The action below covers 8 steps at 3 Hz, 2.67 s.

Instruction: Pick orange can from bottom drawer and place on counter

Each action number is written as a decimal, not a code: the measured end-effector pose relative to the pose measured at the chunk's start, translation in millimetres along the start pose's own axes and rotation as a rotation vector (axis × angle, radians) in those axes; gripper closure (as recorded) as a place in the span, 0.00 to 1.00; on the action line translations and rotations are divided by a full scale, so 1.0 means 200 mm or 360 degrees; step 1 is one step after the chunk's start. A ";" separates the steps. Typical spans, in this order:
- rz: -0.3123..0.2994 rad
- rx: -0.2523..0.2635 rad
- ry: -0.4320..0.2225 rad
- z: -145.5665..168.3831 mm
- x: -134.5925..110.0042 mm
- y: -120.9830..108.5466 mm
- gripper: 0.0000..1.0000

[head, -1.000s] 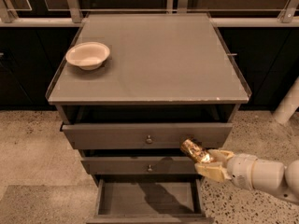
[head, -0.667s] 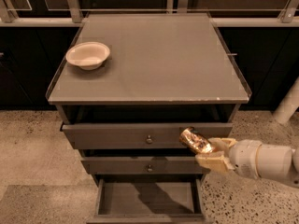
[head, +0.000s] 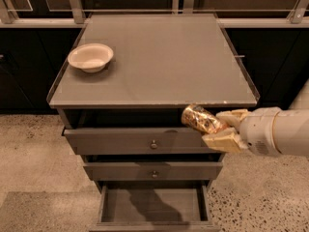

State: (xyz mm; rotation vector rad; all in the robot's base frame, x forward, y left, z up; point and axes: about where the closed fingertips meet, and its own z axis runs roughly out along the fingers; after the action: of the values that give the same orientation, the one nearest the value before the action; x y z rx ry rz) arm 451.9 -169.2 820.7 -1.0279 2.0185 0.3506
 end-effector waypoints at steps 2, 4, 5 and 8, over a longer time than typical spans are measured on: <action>-0.0214 0.0137 -0.0176 -0.19 -0.27 0.03 1.00; -0.0159 0.0120 -0.0171 -0.12 -0.22 0.05 1.00; -0.0087 0.0096 -0.0124 -0.03 -0.10 -0.12 1.00; -0.0289 -0.0019 -0.0022 0.28 -0.27 -0.46 1.00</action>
Offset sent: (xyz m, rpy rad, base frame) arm -0.0114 0.0067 0.0991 0.0046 -0.3330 0.0127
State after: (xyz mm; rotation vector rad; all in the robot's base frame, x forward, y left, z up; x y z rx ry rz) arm 570.2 -166.6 838.6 -1.2026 1.8952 0.2724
